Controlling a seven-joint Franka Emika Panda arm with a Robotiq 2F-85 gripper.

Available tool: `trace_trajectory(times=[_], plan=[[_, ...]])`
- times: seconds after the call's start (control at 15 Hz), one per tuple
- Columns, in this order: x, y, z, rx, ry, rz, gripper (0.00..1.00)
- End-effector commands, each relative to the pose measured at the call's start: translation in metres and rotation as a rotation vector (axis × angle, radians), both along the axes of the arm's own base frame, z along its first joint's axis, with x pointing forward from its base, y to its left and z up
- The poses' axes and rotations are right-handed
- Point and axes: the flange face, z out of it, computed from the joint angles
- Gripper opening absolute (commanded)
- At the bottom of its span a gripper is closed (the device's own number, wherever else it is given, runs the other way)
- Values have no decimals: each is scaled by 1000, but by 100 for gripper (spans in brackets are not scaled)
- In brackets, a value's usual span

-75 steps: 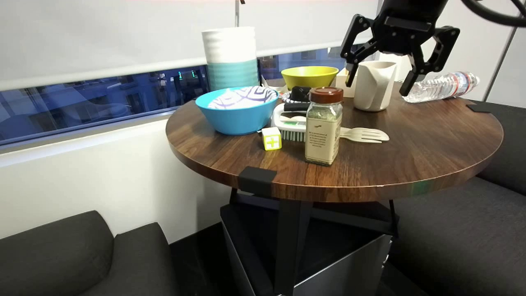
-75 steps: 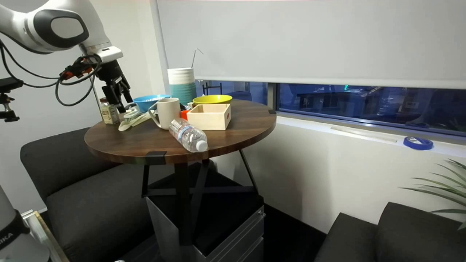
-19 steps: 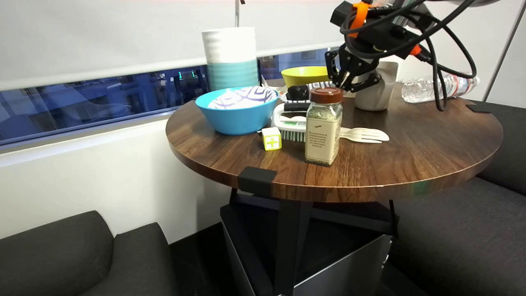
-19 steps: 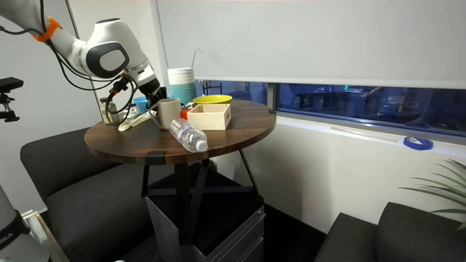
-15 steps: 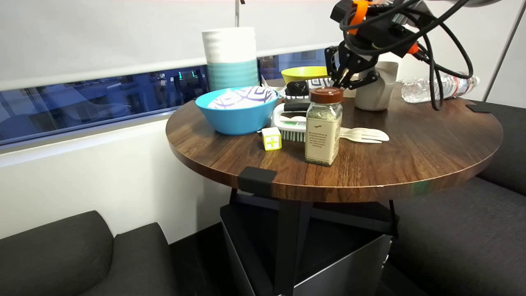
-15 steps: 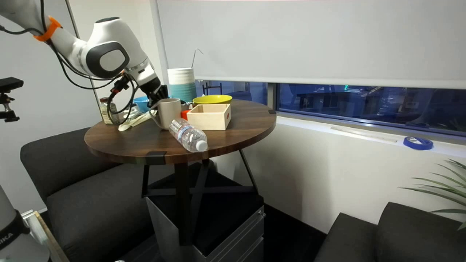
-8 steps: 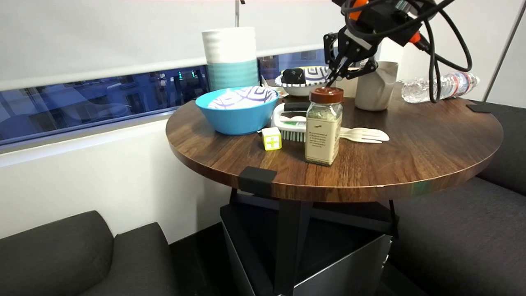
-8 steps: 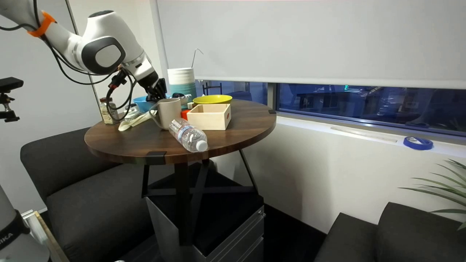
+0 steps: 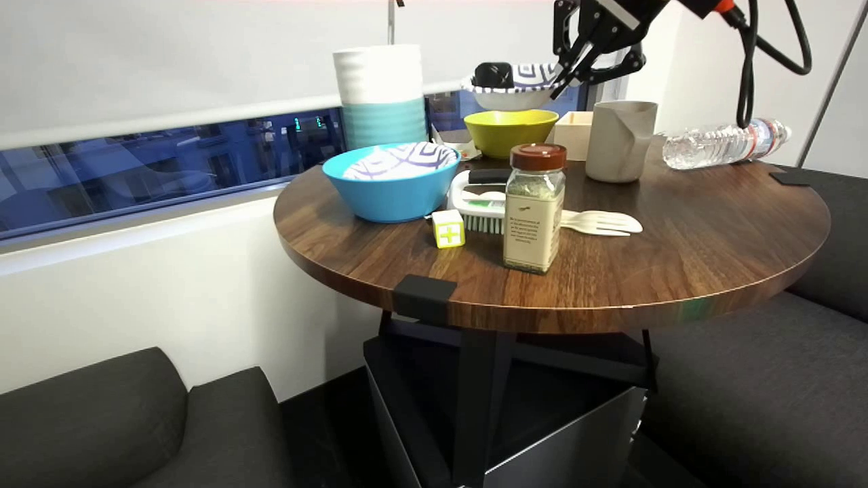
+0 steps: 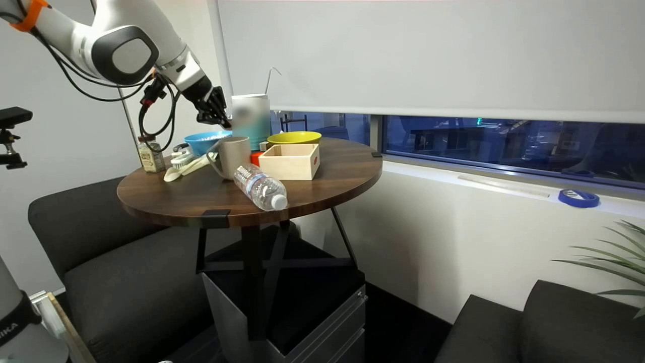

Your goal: Lift the bowl, then drop the black object into the mug

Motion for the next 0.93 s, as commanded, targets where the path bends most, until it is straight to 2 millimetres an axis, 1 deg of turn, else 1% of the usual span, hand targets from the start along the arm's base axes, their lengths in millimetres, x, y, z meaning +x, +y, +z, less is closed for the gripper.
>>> trace_trajectory(times=[0.0, 0.2, 0.27, 0.47, 0.6, 0.67, 0.87], plan=[[-30, -8, 26, 25, -12, 24, 1], [-46, -20, 46, 51, 12, 59, 1], [-27, -14, 34, 17, 17, 30, 3], [-39, -23, 48, 29, 16, 43, 3], [-41, -22, 48, 29, 16, 47, 3], [-42, -28, 47, 14, 20, 42, 1], [-46, -47, 49, -56, 18, 48, 1]])
